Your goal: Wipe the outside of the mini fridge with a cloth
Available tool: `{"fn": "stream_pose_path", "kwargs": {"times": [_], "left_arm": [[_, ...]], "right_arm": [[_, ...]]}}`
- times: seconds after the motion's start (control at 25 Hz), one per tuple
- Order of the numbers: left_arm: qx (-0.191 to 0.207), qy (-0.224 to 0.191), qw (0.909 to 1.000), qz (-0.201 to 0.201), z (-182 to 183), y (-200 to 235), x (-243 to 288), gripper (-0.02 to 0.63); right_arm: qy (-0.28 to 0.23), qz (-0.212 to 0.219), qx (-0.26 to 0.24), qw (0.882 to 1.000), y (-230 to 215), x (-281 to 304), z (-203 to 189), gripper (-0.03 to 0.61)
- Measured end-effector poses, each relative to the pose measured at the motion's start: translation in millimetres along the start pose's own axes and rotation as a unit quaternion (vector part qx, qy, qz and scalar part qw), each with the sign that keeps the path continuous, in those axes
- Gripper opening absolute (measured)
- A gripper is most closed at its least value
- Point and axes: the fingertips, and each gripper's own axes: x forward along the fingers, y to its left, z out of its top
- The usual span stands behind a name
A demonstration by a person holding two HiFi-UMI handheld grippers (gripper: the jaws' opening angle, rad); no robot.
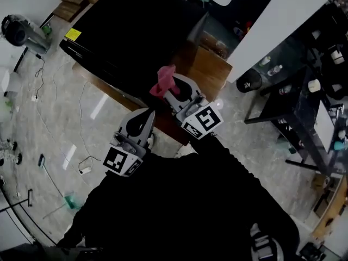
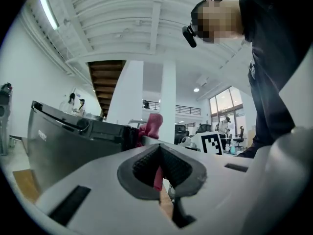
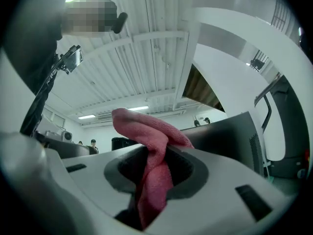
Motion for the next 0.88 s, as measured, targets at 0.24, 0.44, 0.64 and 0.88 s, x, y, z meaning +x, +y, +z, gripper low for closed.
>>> {"fn": "stream_pose_path", "kwargs": {"times": [0.24,0.44,0.64,0.88], "left_arm": [[0.027,0.009,0.9979,0.058,-20,12,5,0.005],[0.009,0.028,0.9945,0.101,-68,31,7,0.005],[-0.016,0.052,0.9922,0.112,-120,44,9,0.005],[-0.029,0.083,0.9888,0.121,-175,54,19,0.005]], "right_arm": [[-0.001,0.026,0.006,1.000,-4,6,-31,0.101],[0.027,0.038,0.008,0.999,-7,0,-76,0.100],[0.062,0.039,-0.005,0.997,-14,-8,-125,0.098],[0.128,0.031,-0.010,0.991,-29,-22,-192,0.097]]}}
